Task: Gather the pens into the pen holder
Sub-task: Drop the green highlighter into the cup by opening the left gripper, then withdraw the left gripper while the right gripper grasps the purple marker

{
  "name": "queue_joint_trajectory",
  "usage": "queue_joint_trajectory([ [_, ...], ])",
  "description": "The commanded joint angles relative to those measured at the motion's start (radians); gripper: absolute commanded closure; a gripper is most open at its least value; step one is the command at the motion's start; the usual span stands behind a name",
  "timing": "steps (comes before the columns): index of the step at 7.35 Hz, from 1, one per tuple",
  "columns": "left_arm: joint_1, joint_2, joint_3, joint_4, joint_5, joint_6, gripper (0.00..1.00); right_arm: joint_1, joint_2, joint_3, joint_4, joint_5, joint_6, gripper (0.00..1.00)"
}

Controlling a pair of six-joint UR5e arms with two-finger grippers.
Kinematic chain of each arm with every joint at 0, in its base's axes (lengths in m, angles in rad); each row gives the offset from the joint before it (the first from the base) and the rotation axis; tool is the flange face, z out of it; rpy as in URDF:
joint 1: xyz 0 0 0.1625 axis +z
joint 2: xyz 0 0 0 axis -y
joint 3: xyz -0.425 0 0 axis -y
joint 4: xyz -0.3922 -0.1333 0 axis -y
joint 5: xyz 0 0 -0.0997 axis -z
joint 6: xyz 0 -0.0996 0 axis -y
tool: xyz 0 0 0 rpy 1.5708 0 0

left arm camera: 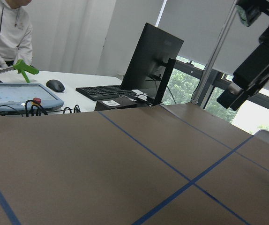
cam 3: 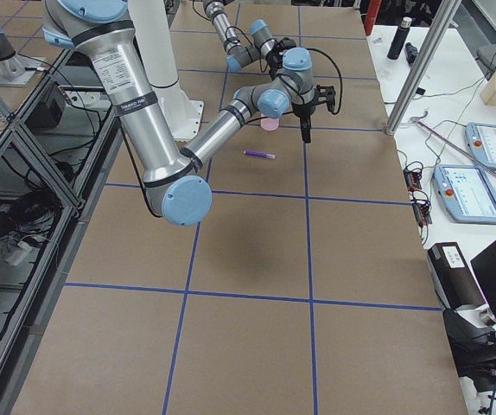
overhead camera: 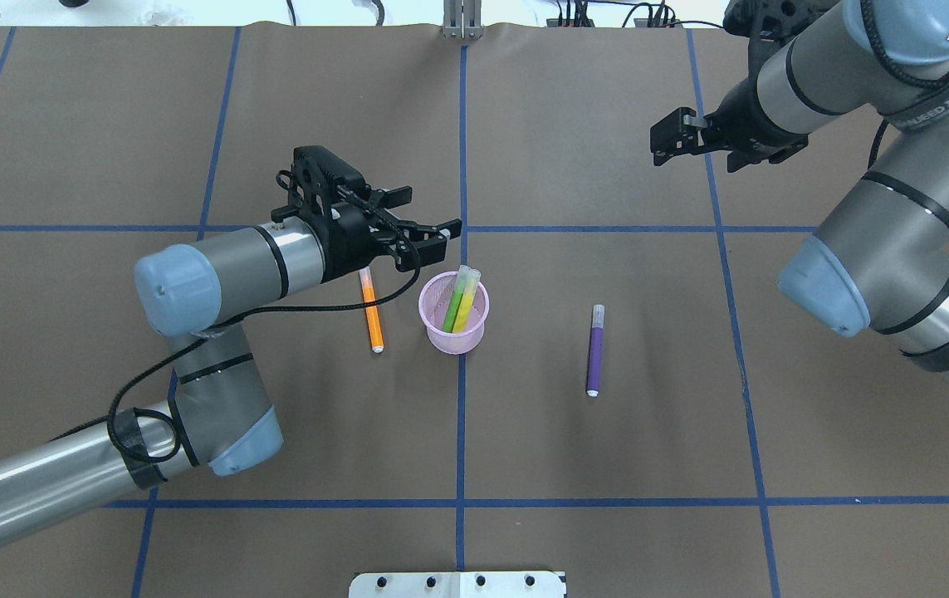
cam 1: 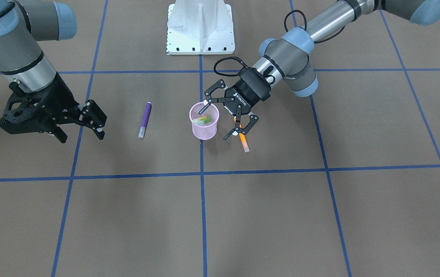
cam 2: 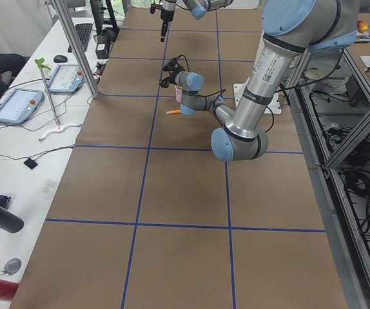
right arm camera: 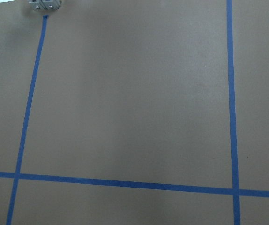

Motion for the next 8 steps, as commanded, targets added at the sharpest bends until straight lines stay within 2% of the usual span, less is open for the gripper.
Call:
queue_joint_trajectory([
  [1, -0.169, 0.031, -0.08, 0.328, -0.317, -0.007, 0.0, -0.068, -0.006, -0.004, -0.039, -0.05, 0.045, 0.02],
  [2, -0.299, 0.031, -0.131, 0.502, -0.521, 0.007, 0.0, -0.127, -0.006, -0.009, -0.044, -0.101, 0.112, 0.02],
  [3, -0.399, 0.036, -0.165, 0.594, -0.65, 0.009, 0.0, -0.179, -0.006, -0.012, -0.044, -0.131, 0.164, 0.02],
  [5, -0.489, 0.17, -0.217, 0.601, -0.73, 0.137, 0.0, -0.268, -0.006, -0.027, -0.043, -0.191, 0.227, 0.02],
  [6, -0.504, 0.198, -0.242, 0.601, -0.73, 0.154, 0.0, -0.313, -0.006, -0.062, -0.031, -0.24, 0.264, 0.03],
  [7, -0.506, 0.206, -0.252, 0.602, -0.73, 0.155, 0.0, -0.36, -0.005, -0.077, -0.026, -0.293, 0.304, 0.06],
  [8, -0.506, 0.215, -0.268, 0.601, -0.73, 0.155, 0.0, -0.387, -0.006, -0.076, -0.026, -0.303, 0.339, 0.16],
])
